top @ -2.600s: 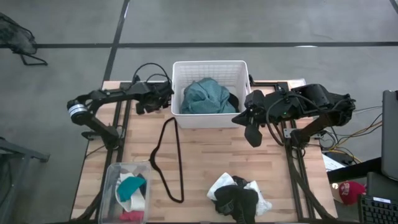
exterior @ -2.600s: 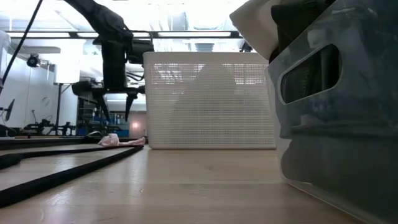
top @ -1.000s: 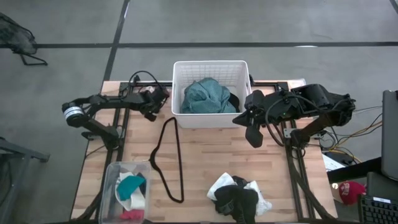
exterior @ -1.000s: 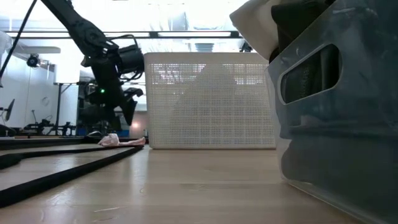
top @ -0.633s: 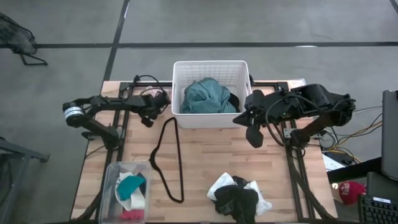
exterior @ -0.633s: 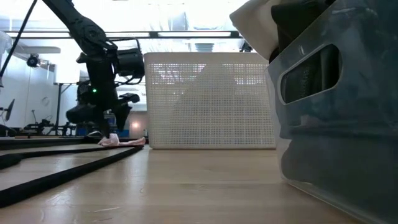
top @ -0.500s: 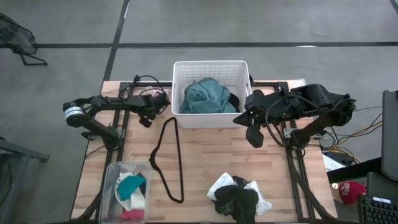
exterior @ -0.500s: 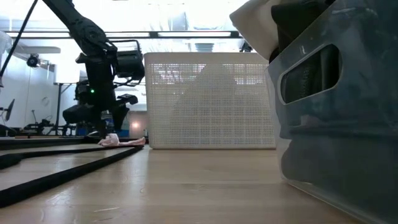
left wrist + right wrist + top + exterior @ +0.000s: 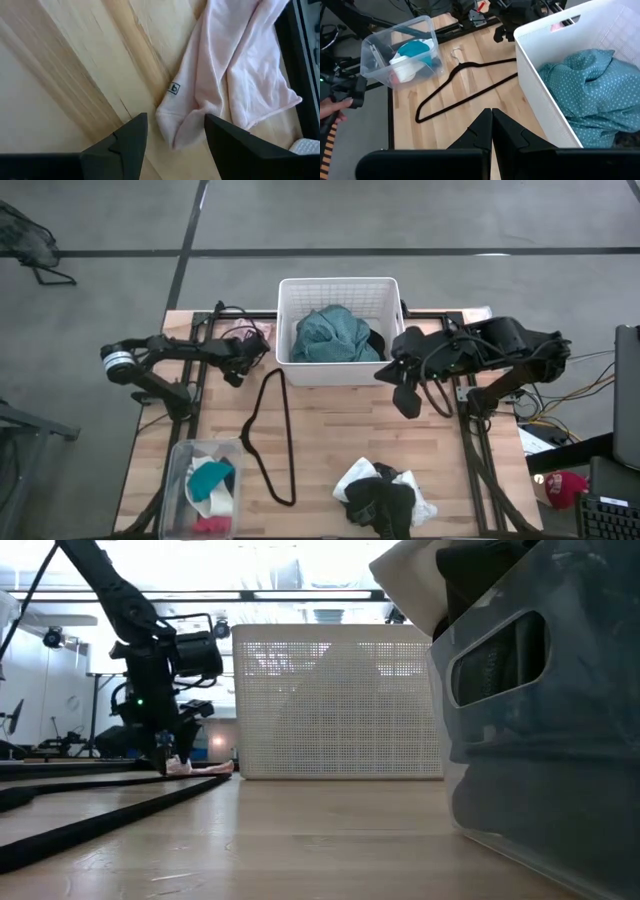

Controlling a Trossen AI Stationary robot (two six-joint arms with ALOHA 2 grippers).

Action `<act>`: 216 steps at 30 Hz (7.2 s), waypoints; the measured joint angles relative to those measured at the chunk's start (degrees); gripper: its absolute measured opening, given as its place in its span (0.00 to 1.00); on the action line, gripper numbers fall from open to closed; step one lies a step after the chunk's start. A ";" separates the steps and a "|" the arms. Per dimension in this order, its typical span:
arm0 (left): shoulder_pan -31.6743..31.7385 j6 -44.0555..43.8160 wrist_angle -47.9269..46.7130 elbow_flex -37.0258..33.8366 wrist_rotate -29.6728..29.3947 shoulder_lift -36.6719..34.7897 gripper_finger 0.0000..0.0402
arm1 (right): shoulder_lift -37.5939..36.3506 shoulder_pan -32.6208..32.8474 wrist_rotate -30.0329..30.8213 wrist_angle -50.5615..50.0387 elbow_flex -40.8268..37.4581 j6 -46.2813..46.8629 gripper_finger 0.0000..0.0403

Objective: Pick & Place Cloths
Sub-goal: Put the pink sock into the left transparent bin, then return to Home Position

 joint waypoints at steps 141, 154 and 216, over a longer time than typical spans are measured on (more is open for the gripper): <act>-79.12 10.22 -42.52 33.21 37.49 -19.87 0.27 | 0.15 -3.48 1.88 11.77 -2.26 -8.42 0.02; -72.19 30.89 -40.57 30.07 -14.96 -25.35 0.37 | 0.13 -4.92 6.10 16.80 -8.96 -5.25 0.02; -48.08 109.89 18.59 -21.18 -11.41 -76.45 0.06 | -60.71 -8.59 -7.44 79.39 -100.45 -16.49 0.02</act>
